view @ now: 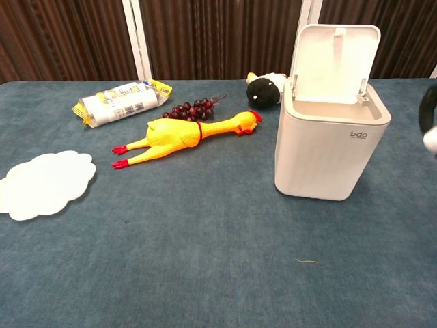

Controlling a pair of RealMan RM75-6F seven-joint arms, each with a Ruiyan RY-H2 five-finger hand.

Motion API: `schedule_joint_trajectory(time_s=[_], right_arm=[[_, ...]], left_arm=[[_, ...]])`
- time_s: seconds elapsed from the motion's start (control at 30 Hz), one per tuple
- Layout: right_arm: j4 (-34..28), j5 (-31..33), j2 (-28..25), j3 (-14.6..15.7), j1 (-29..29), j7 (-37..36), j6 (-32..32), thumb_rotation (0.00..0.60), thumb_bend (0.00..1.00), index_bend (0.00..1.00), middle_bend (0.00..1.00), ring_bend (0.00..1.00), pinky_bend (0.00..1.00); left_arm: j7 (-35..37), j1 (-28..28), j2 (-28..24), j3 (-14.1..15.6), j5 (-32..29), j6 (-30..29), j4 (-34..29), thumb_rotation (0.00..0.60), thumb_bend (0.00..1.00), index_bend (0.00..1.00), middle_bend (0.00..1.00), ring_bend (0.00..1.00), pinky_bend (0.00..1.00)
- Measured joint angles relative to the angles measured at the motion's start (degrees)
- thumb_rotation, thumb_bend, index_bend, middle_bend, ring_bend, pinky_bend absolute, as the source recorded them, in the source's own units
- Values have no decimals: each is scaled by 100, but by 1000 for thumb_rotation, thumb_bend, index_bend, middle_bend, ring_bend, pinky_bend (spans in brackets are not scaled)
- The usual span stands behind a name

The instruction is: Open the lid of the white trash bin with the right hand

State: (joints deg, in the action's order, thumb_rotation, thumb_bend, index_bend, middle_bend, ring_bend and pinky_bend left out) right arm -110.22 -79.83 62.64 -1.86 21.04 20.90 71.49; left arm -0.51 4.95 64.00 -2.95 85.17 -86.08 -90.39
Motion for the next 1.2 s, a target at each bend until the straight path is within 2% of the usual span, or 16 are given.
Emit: schedule_joint_trajectory(time_s=[0.1, 0.2, 0.4, 0.53, 0.6, 0.7, 0.73, 0.83, 0.9, 0.93, 0.97, 1.07, 1.1, 1.2], right_arm=[[-448, 113, -323, -244, 47, 182, 52, 600, 390, 713, 939, 911, 891], [-506, 378, -307, -503, 224, 385, -22, 600, 390, 708, 939, 910, 891], [-126, 1188, 328, -927, 862, 978, -370, 600, 390, 694, 939, 911, 892], [348, 1409, 801, -1126, 1275, 1257, -520, 600, 390, 679, 939, 911, 895], [590, 1435, 1029, -1201, 1422, 1272, -567, 600, 363, 617, 939, 911, 895], [697, 1410, 1164, -1224, 1484, 1173, -602, 600, 164, 364, 939, 900, 892], [677, 1374, 1144, -1209, 1478, 1154, -597, 600, 98, 253, 939, 894, 889], [576, 1154, 1014, -1134, 1420, 1111, -509, 600, 41, 80, 939, 884, 884], [504, 943, 886, -1071, 1346, 1087, -387, 600, 30, 42, 939, 881, 881], [479, 845, 837, -1045, 1303, 1075, -309, 600, 27, 44, 939, 881, 880], [457, 739, 794, -1016, 1253, 1058, -214, 600, 26, 87, 939, 880, 879], [383, 338, 655, -869, 995, 945, 217, 600, 26, 340, 938, 869, 876], [365, 139, 592, -773, 843, 879, 430, 600, 26, 388, 928, 859, 872], [411, -375, 450, -430, 336, 661, 1058, 600, 27, 470, 819, 777, 817]], left_arm=[[0, -2, -9, -11, -25, 15, -12, 600, 460, 384, 409, 397, 463], [-3, 5, -12, -1, -16, 41, -16, 600, 460, 384, 409, 397, 463], [-11, 14, -10, 4, -18, 64, -10, 600, 461, 384, 409, 397, 463], [-26, 11, -21, 9, -37, 81, -18, 600, 461, 384, 409, 397, 463], [-27, 8, -33, 9, -42, 81, -33, 600, 461, 384, 409, 397, 463], [-12, -1, -41, 3, -45, 61, -34, 600, 461, 384, 409, 397, 463], [-10, -4, -41, 1, -49, 59, -33, 600, 460, 384, 409, 397, 463], [-16, -6, -43, 2, -62, 70, -36, 600, 460, 384, 409, 397, 463], [-28, -3, -46, 5, -64, 81, -47, 600, 460, 387, 409, 397, 463], [-36, -3, -49, 7, -64, 85, -55, 600, 460, 388, 409, 397, 463], [-45, -3, -52, 8, -65, 86, -64, 600, 460, 388, 409, 397, 464], [-69, -6, -57, 9, -58, 75, -78, 600, 460, 388, 410, 397, 464], [-76, -10, -59, 9, -54, 62, -84, 600, 460, 389, 410, 397, 464], [-106, -23, -59, 7, -28, 12, -95, 600, 461, 388, 410, 397, 463]])
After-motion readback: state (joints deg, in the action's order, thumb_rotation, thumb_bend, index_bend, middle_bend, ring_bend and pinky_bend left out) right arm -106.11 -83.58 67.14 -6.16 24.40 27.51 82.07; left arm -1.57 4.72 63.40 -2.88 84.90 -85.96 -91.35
